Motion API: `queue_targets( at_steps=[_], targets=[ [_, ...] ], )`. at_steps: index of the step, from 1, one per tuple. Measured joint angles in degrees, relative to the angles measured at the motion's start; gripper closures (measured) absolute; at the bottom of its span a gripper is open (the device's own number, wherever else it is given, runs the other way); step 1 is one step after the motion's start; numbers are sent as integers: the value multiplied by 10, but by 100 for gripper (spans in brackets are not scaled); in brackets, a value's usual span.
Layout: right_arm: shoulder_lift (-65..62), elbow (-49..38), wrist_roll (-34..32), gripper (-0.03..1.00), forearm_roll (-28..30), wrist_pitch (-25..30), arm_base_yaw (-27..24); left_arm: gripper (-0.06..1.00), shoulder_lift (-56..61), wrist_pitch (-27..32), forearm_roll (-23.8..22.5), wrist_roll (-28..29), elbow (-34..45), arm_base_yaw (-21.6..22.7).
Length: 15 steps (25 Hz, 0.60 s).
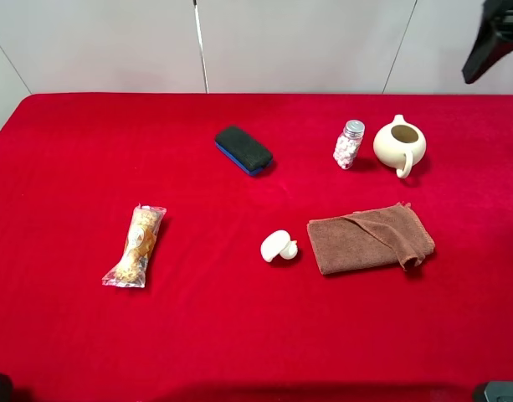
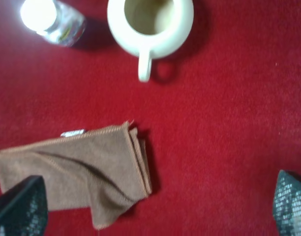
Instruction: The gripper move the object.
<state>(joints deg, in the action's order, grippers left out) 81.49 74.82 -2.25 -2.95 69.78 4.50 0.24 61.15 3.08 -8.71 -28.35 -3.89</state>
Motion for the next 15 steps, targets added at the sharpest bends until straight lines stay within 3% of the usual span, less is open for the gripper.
queue_targets(
  at_steps=[15],
  targets=[
    [-274, -131, 0, 28, -18, 2, 0, 4, 0, 0, 0, 0, 0, 0]
  ],
)
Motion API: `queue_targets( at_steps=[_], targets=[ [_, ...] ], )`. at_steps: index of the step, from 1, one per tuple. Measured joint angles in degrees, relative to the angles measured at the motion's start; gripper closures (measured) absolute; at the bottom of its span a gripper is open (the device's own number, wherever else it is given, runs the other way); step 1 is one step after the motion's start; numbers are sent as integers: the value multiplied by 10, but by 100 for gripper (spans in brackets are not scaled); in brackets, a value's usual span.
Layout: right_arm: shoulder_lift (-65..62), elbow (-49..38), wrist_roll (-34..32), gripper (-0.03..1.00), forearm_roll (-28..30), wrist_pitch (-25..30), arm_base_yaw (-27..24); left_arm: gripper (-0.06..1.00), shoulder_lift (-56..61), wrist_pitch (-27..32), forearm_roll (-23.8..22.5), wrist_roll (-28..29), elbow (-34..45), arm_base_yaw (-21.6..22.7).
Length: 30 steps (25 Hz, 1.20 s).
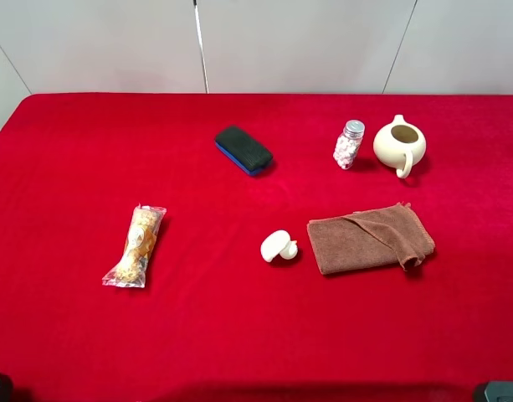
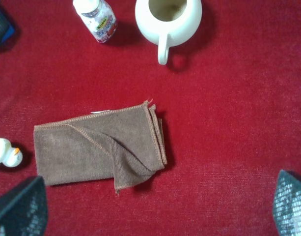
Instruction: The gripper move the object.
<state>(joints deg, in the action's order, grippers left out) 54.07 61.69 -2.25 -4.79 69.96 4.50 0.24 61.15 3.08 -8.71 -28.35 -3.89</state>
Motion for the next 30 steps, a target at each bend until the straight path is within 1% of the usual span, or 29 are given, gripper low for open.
queue_targets(
  at_steps=[9, 17, 22, 27, 30],
  targets=[
    [-174, -119, -1, 28, 0, 2, 0, 4, 0, 0, 0, 0, 0, 0],
    [-296, -196, -1, 28, 1, 1, 0, 4, 0, 0, 0, 0, 0, 0],
    [-364, -226, -1, 28, 11, -32, 0, 4, 0, 0, 0, 0, 0, 0],
    [-434, -272, -1, 28, 45, -55, 0, 4, 0, 0, 0, 0, 0, 0],
    [-479, -305, -2, 28, 56, -74, 1, 4, 0, 0, 0, 0, 0, 0]
  ],
)
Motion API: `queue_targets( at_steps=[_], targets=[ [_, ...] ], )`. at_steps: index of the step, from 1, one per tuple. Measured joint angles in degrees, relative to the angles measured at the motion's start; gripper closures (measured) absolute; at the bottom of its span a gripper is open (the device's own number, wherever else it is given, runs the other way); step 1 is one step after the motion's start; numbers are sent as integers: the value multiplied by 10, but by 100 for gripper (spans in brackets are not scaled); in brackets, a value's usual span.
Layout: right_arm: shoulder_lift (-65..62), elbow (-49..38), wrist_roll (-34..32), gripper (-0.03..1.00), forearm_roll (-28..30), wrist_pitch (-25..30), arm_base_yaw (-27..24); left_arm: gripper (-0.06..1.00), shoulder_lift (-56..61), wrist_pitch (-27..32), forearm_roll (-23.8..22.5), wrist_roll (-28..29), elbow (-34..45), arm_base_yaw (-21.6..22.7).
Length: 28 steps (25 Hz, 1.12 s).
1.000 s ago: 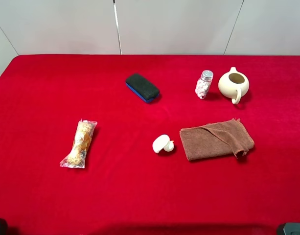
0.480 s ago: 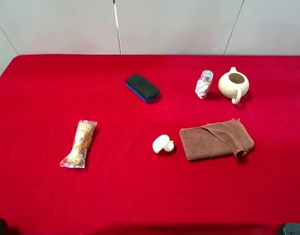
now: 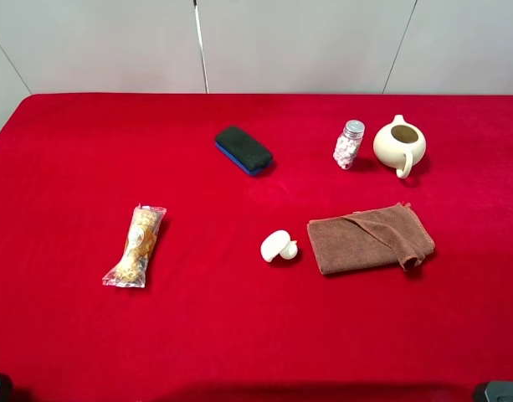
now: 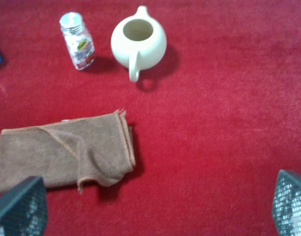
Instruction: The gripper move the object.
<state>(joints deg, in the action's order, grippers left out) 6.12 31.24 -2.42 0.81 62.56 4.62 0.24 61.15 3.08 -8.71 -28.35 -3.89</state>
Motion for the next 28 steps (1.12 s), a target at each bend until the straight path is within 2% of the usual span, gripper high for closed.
queue_targets(
  at_steps=[3, 9, 28],
  targets=[
    [-47, -23, 0, 28, 1, -29, 0, 4, 0, 0, 0, 0, 0, 0],
    [-65, -26, 0, 28, 2, -40, 0, 4, 0, 0, 0, 0, 0, 0],
    [-65, -26, 0, 28, 2, -42, 0, 4, 0, 0, 0, 0, 0, 0]
  ],
)
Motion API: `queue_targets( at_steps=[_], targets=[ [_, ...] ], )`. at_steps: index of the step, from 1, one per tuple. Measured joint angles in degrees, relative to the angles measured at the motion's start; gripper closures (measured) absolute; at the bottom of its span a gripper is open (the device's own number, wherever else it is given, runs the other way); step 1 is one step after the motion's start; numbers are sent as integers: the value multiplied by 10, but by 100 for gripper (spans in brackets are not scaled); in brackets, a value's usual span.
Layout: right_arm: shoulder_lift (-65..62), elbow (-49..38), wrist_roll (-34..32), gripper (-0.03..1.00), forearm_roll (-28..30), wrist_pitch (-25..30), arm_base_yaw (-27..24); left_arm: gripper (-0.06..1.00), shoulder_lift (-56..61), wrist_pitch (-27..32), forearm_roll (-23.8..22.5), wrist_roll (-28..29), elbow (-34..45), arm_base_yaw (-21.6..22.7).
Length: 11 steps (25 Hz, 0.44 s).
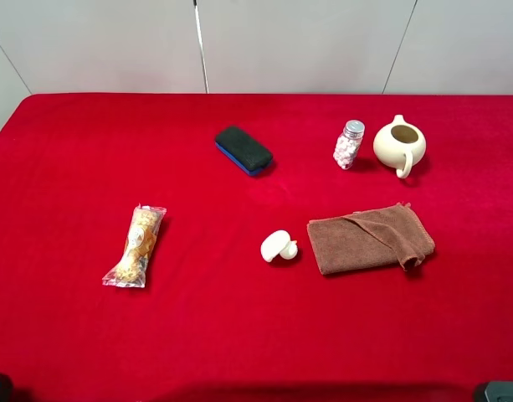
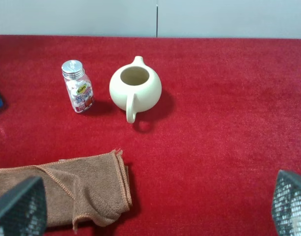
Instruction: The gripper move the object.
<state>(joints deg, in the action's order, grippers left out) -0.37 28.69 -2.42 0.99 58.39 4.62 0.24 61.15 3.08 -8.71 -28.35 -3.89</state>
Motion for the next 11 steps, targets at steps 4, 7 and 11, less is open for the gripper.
queue_targets(
  at_steps=[4, 7, 11],
  targets=[
    [0, 0, 0, 28, 0, 0, 0, 4, 0, 0, 0, 0, 0, 0],
    [0, 0, 0, 28, 0, 0, 0, 4, 0, 0, 0, 0, 0, 0],
    [0, 0, 0, 28, 0, 0, 0, 4, 0, 0, 0, 0, 0, 0]
  ],
)
